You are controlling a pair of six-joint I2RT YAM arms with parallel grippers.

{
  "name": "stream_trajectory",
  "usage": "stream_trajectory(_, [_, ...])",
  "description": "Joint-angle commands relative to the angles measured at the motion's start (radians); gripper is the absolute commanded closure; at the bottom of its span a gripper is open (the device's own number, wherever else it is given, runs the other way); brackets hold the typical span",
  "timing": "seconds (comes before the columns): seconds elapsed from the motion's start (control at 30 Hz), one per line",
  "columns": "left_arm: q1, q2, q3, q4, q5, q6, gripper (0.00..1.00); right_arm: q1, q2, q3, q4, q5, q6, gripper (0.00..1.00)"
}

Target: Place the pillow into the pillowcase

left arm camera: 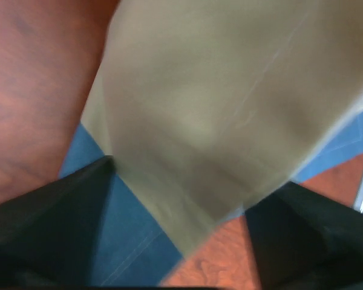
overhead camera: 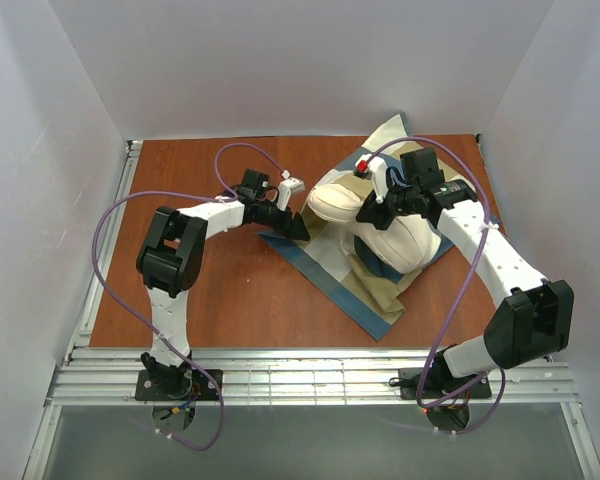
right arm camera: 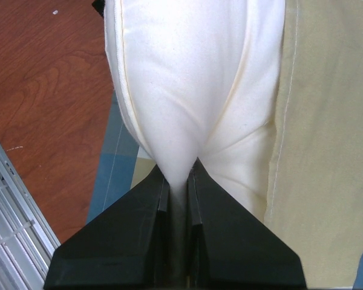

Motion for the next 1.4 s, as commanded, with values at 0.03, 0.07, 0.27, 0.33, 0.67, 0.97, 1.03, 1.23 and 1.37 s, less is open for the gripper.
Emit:
stream_trajectory(0.03, [-0.004, -0.055, 0.028, -0.022, 0.090, 0.019, 0.62, 0.003, -0.007, 0.043, 0.014, -0.066, 0.012, 0.99])
stream_trajectory(0.07, [0.000, -0.058, 0.026, -0.033, 0.090, 0.014, 0.82, 0.003, -0.004, 0.045, 0.014, -0.049, 0.009, 0.99])
stream_trajectory(0.27, [0.124, -0.203, -0.024, -0.309, 0.335, 0.025, 1.00, -0.003, 0.071, 0.019, 0.098, 0.210, -0.027, 0.99])
stream_trajectory(0.33, [0.163, -0.288, -0.055, -0.448, 0.396, 0.085, 1.00, -0.025, 0.131, 0.034, 0.116, 0.239, -0.010, 0.99])
stream_trajectory(0.67, [0.315, -0.342, -0.090, -0.750, 0.302, 0.436, 0.89, -0.029, 0.287, 0.156, 0.178, 0.088, 0.214, 0.99])
stream_trajectory(0.97, [0.228, -0.572, -0.104, -0.411, 0.209, 0.558, 0.29, -0.031, 0.235, 0.256, 0.118, -0.195, 0.373, 0.99])
stream_trajectory(1.03, [0.090, -0.598, -0.130, -0.328, 0.157, 0.554, 0.29, -0.031, 0.235, 0.247, 0.145, -0.236, 0.429, 0.99])
stream_trajectory(1.23, [-0.191, -0.534, -0.251, 0.087, -0.099, 0.538, 0.30, -0.031, 0.247, 0.241, 0.165, -0.262, 0.476, 0.99])
stream_trajectory(1.37, [-0.285, -0.457, -0.383, 0.479, -0.221, 0.557, 0.29, -0.031, 0.237, 0.258, 0.175, -0.316, 0.525, 0.99])
